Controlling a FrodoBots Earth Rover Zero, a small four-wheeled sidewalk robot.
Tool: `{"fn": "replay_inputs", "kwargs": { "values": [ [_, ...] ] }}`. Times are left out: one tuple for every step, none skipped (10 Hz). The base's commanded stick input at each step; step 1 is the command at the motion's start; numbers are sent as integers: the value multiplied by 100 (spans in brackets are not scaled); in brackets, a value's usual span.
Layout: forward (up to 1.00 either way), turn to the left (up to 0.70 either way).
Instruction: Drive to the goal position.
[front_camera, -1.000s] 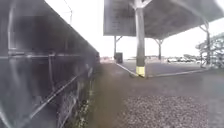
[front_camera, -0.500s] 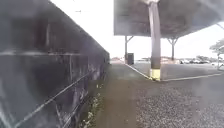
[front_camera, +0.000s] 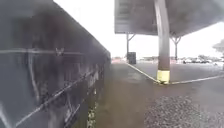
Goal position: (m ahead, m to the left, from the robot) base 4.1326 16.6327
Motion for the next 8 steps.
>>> {"fn": "replay_inputs", "kwargs": {
  "values": [
    [70, -4],
    [70, -28],
    [70, -32],
    [70, -34],
    [70, -34],
    [70, -34],
    [70, -33],
    [70, -20]
  ]
}}
